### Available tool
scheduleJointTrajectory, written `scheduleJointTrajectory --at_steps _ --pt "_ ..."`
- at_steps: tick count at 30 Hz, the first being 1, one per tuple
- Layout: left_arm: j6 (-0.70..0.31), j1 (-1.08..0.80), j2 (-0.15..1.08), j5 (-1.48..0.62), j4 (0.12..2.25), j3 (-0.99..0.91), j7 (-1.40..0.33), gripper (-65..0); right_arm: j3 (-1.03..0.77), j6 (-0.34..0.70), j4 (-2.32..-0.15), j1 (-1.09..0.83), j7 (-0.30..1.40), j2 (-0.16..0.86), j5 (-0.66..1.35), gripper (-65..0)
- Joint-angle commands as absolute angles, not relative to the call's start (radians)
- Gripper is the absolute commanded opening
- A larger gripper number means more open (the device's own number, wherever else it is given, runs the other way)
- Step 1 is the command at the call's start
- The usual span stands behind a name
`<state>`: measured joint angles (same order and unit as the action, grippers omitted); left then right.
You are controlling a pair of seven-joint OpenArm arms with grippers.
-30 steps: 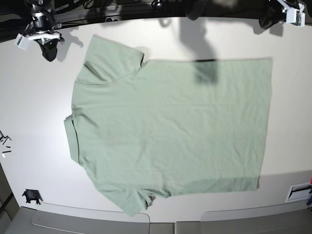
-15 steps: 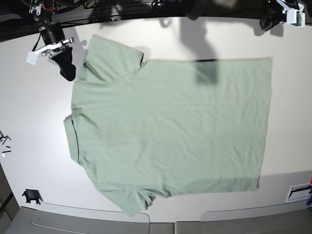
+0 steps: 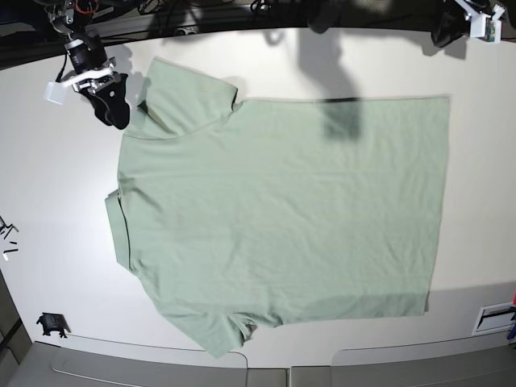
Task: Fold the T-shirt properly
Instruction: 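Move the right gripper to the green shirt's shoulder by the collar and grasp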
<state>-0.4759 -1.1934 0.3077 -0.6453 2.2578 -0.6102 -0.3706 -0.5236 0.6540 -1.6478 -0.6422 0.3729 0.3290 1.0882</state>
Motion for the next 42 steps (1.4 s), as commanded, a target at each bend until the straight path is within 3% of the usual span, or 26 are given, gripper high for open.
scheduleJointTrajectory --at_steps 1,3,7,9,18,25,42 --pt "-0.479 -1.210 0.311 -0.652 2.270 -0.619 -0.351 -65.0 -0.531 0.665 -1.665 -0.643 0.347 0.341 1.098 -35.9" --pt "-0.479 -1.210 0.311 -0.652 2.270 -0.619 -0.351 -65.0 -0.531 0.651 -1.665 -0.638 0.349 0.340 1.098 -35.9" --pt "-0.479 -1.208 0.311 -0.651 2.270 -0.619 -0.352 -65.0 -0.542 0.370 -1.661 -0.586 0.359 0.299 0.925 -35.9" --pt "-0.480 -1.208 0.310 -0.651 2.270 -0.619 -0.353 -65.0 -0.546 0.327 -1.657 -0.554 0.368 0.269 0.916 -35.9" --pt "-0.479 -1.208 0.311 -0.651 2.270 -0.619 -0.377 -65.0 -0.546 0.315 -1.643 -0.391 0.443 0.233 0.805 -35.9" --pt "-0.479 -1.208 0.311 -0.651 2.270 -0.619 -0.377 -65.0 -0.542 0.316 -1.486 -0.329 0.452 0.229 0.832 -35.9" --pt "-0.479 -1.207 0.311 -0.651 2.270 -0.619 -0.377 -65.0 -0.417 0.351 -1.440 -0.310 0.494 0.221 0.837 -35.9"
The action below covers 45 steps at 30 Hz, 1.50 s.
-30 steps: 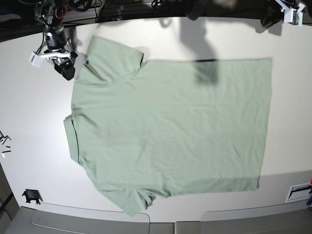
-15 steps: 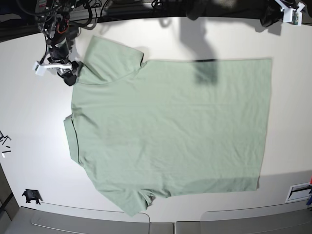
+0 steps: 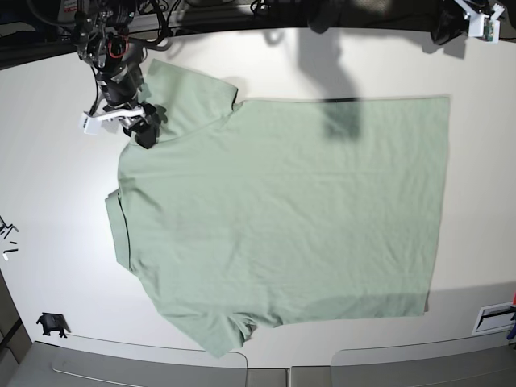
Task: Fold the T-shirt properly
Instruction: 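Move the right gripper to the green shirt's shoulder by the collar and grasp, then move the left gripper to the shirt's hem corner and grasp it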
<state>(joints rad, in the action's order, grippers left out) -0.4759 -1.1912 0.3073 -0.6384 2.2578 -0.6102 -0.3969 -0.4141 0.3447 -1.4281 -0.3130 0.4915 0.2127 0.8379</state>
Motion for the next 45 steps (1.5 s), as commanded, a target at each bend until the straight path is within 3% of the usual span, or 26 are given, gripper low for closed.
scheduleJointTrajectory --at_steps 1,6,13,16,21,23,32,35,45 --pt "-0.479 -1.207 0.310 -0.645 2.270 -0.619 -0.377 -65.0 -0.417 0.351 -1.440 -0.310 0.491 0.218 0.837 -35.9" --pt "-0.479 -1.189 0.310 -0.556 2.270 -0.619 -0.373 -57.6 -0.417 0.351 -1.440 -0.310 0.487 0.200 0.837 -37.1" --pt "-0.479 -1.102 0.310 -0.467 2.270 -0.619 -0.373 -55.8 -0.419 0.352 -1.440 -0.310 0.490 0.180 0.824 -64.4" --pt "-0.472 -1.060 0.311 -0.461 2.270 -0.619 -0.374 -55.1 -0.418 0.352 -1.440 -0.311 0.500 0.174 0.802 -65.0" --pt "-0.331 -0.976 0.311 -0.485 2.252 -0.619 -0.402 -42.5 -0.418 0.352 -1.440 -0.310 0.499 0.174 0.793 -65.0" --pt "-0.294 -0.932 0.311 -0.544 2.206 -0.619 -0.413 -40.6 -0.418 0.352 -1.440 -0.311 0.498 0.175 0.784 -65.0" --pt "-0.311 -0.675 0.311 -0.796 1.806 -0.619 -0.560 -40.6 -0.418 0.352 -1.440 -0.311 0.499 0.175 0.784 -65.0" --pt "-0.369 -0.602 0.311 -0.868 1.718 -0.619 -0.632 -39.2 -0.418 0.352 -1.440 -0.311 0.499 0.175 0.784 -65.0" --pt "-0.382 -0.426 0.311 -0.886 1.481 -0.619 -0.656 -38.3 -0.418 0.352 -1.440 -0.311 0.500 0.175 0.784 -65.0"
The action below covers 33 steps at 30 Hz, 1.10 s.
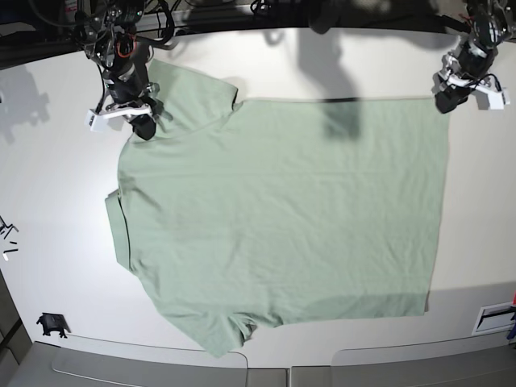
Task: Fold the T-shirt properly
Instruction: 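Move the left gripper to the shirt's hem corner and grasp it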
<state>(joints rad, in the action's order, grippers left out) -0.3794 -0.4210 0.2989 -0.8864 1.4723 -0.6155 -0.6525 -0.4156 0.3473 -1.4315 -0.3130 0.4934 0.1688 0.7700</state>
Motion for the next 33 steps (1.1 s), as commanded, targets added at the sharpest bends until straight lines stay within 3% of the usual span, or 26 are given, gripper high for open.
scheduleJointTrajectory --at_steps 1,18,23,33 --pt "-0.382 -0.413 0.311 -0.895 1.464 -0.619 -0.662 -38.3 -0.418 0.352 -1.440 -0.311 0.501 0.175 0.784 -65.0" --pt "-0.457 -0.401 0.311 -1.031 1.446 -0.618 -0.809 -38.3 -0.418 0.352 -1.440 -0.311 0.503 0.175 0.784 -65.0" --pt "-0.552 -0.415 0.311 -1.128 1.446 -0.618 -0.897 -38.3 -0.418 0.352 -1.440 -0.311 0.503 0.175 0.784 -65.0" --pt "-0.555 -0.419 0.310 -1.173 1.446 -0.618 -0.968 -38.3 -0.418 0.352 -1.440 -0.311 0.504 0.175 0.784 -65.0"
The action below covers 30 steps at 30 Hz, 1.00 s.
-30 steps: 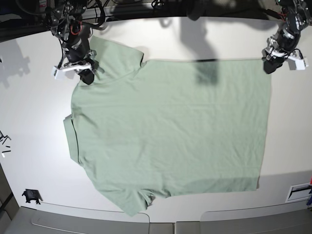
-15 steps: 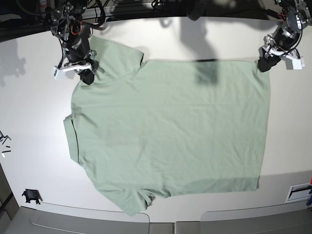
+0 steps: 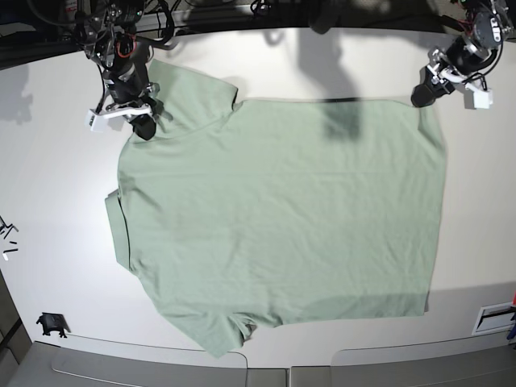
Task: Fold the T-shirt properly
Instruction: 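Move the left gripper to the shirt's hem corner and grasp it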
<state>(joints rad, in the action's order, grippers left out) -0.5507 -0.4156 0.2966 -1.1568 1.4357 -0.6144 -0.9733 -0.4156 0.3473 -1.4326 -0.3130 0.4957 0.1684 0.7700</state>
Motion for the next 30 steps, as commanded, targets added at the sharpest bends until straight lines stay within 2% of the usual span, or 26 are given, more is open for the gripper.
scheduleJointTrajectory --at_steps 1,7,15,22,27,30 --pt "-0.556 -0.419 0.310 -1.172 1.446 -0.618 -0.968 -38.3 -0.418 0.352 -1.440 -0.311 0.504 0.175 0.784 -65.0" --pt "-0.546 -0.397 0.311 -1.077 1.446 -0.618 -0.861 -38.3 -0.418 0.352 -1.440 -0.311 0.503 0.175 0.784 -65.0" --pt "-0.545 -0.308 0.311 -0.989 1.446 -0.618 -0.845 -38.3 -0.418 0.352 -1.440 -0.311 0.503 0.175 0.784 -65.0" --pt "-0.410 -0.299 0.311 -0.844 1.446 -0.618 -0.780 -38.3 -0.418 0.352 -1.440 -0.311 0.503 0.175 0.784 -65.0" --pt "-0.366 -0.299 0.310 -0.812 1.446 -0.618 -0.761 -38.4 -0.418 0.352 -1.440 -0.311 0.503 0.175 0.784 -65.0" --pt "-0.366 -0.299 0.310 -0.812 1.446 -0.618 -0.761 -43.1 -0.418 0.352 -1.440 -0.311 0.503 0.175 0.784 -65.0"
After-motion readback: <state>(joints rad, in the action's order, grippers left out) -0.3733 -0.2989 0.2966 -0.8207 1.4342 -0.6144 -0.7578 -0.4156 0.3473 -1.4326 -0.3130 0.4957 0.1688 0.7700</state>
